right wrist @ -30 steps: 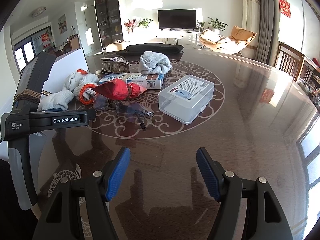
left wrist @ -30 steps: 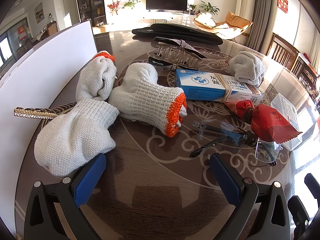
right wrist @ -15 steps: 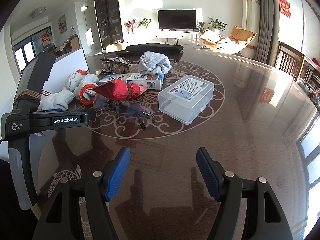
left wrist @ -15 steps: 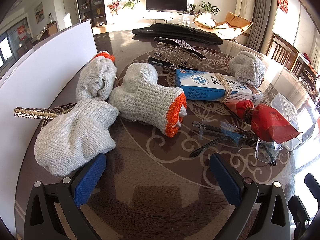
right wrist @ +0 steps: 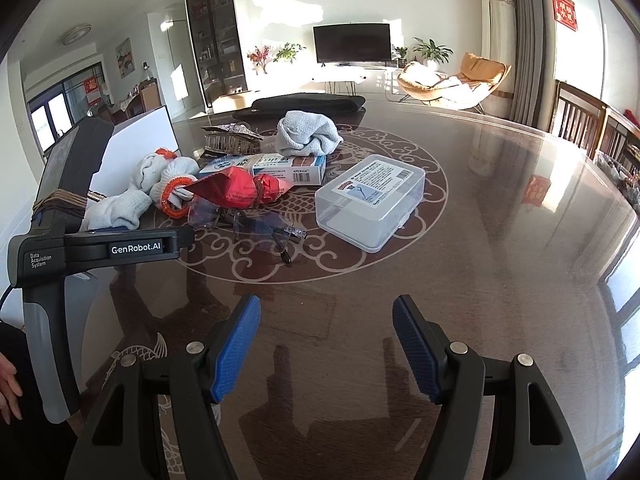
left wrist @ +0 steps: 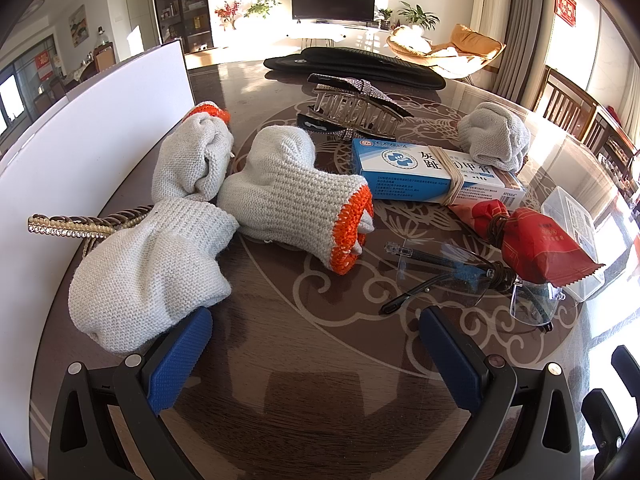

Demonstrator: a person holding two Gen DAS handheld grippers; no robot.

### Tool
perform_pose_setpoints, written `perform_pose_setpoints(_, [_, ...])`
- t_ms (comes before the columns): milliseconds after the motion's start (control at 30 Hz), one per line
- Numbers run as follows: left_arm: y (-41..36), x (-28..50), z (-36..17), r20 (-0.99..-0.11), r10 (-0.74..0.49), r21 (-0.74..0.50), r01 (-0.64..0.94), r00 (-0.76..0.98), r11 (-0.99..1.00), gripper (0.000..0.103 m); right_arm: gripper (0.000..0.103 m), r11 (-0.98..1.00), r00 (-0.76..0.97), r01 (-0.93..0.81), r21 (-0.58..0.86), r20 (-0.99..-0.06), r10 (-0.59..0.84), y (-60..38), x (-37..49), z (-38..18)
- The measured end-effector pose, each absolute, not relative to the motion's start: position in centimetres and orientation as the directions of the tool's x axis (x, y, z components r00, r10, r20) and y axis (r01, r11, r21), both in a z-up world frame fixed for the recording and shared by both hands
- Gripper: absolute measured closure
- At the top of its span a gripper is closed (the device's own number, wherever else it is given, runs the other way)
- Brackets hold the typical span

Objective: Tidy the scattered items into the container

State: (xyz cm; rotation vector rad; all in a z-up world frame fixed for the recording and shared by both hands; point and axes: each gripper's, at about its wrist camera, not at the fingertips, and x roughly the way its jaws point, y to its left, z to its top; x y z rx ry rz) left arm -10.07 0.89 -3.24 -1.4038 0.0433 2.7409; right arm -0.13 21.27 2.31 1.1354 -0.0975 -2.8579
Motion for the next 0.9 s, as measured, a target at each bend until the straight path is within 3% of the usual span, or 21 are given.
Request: perform_pose_setpoints(900, [0.78,-10.11,-3.19,-0.812,0.043,0.000,-0.074,-0.582,-0.997,0.000,0.033,-0.991,-0.732,0.042,0.129,-0.671,-0.118,21.73,-0.05,2.35])
